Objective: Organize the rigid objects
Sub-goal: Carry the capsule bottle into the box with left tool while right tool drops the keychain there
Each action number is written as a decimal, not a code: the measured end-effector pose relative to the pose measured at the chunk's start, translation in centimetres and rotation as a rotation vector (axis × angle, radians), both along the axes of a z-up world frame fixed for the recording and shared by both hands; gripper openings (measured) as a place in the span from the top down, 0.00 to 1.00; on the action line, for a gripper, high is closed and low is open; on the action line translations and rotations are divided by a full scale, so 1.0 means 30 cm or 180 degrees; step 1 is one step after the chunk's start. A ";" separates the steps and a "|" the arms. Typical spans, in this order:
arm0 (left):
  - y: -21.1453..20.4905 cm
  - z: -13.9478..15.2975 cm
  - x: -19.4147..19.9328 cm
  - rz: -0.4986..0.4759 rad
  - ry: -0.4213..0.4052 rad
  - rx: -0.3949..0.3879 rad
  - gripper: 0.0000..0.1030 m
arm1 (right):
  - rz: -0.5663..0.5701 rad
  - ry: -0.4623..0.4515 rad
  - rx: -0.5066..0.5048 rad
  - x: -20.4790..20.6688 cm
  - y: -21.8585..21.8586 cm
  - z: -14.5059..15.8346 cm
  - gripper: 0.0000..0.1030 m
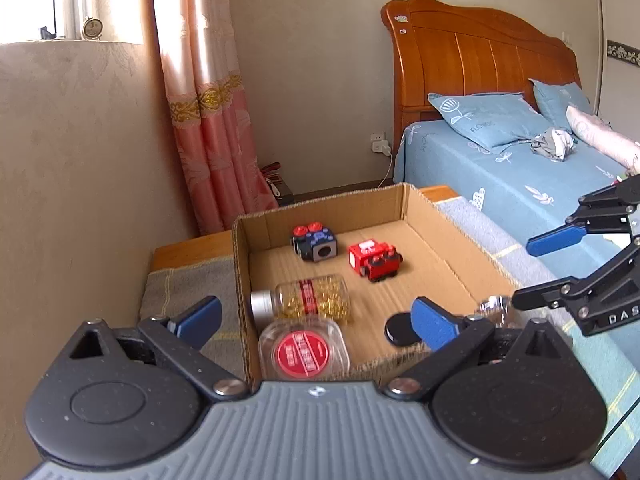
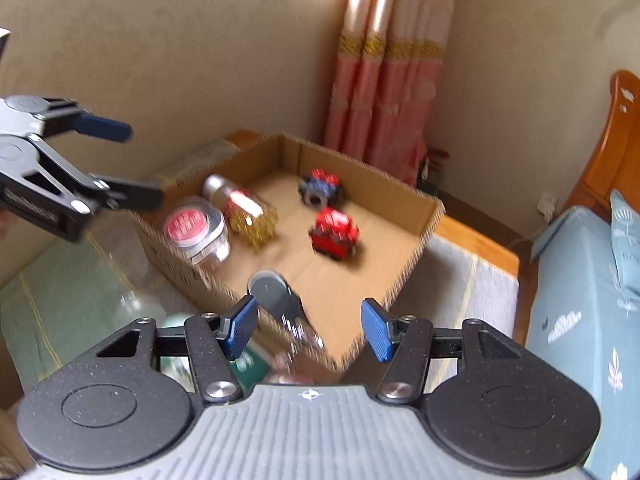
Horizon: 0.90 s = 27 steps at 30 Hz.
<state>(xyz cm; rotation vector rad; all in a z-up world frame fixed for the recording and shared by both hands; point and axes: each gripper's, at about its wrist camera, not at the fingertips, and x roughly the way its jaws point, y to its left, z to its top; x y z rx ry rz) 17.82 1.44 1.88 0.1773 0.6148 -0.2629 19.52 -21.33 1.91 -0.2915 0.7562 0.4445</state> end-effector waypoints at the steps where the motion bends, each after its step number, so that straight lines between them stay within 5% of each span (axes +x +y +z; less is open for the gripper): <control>1: 0.002 -0.010 -0.019 0.0012 -0.0009 0.0004 0.02 | -0.0051 0.0035 -0.0014 -0.008 -0.018 -0.026 0.39; 12: 0.010 -0.080 -0.109 0.0020 0.0124 -0.0084 0.02 | -0.0104 0.0355 -0.0024 -0.019 -0.043 -0.254 0.44; 19: 0.022 -0.092 -0.131 0.0047 0.0174 -0.0165 0.02 | -0.0084 0.0415 0.0199 0.006 -0.031 -0.275 0.51; 21: 0.022 -0.098 -0.133 0.0051 0.0199 -0.0148 0.02 | -0.0098 0.0427 0.0233 0.000 -0.030 -0.274 0.62; 27: 0.030 -0.116 -0.137 0.0047 0.0244 -0.0156 0.02 | -0.0116 0.0322 0.0266 -0.036 -0.014 -0.248 0.63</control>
